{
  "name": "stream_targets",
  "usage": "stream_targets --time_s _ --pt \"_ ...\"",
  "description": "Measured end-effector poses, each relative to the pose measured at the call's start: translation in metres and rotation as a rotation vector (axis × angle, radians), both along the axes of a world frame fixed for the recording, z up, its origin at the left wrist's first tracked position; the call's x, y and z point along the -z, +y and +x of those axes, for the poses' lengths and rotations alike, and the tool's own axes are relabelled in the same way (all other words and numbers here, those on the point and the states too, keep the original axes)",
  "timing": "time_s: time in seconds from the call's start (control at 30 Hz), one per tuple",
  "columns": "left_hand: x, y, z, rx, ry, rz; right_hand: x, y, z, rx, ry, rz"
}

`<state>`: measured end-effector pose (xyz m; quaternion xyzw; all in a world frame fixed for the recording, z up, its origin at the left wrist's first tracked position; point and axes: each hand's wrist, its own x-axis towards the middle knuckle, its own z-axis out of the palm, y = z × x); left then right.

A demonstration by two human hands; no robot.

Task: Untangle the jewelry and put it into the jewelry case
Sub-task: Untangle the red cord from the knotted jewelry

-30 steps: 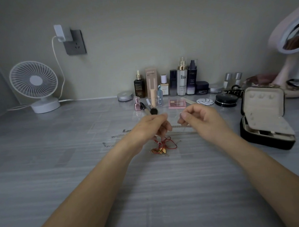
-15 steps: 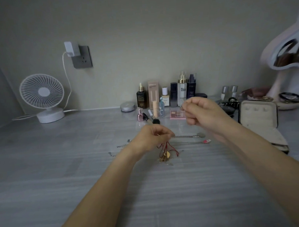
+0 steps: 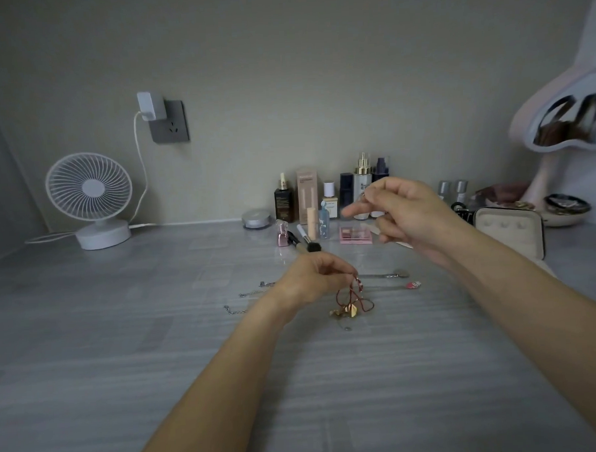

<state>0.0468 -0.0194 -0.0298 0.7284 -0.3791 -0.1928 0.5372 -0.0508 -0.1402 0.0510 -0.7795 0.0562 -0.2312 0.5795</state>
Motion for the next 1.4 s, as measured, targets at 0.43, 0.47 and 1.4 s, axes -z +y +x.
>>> stream_targets --time_s 0.43,0.47,1.4 --pt "-0.006 0.008 0.004 -0.026 0.081 -0.02 0.026 -0.02 -0.02 -0.009 0.076 0.2" --pt "-0.005 0.008 0.004 -0.02 0.086 -0.016 0.033 -0.023 -0.022 -0.01 0.089 0.214" --pt "0.002 0.01 0.01 0.024 0.006 0.279 0.085 -0.05 -0.01 -0.095 0.271 0.206"
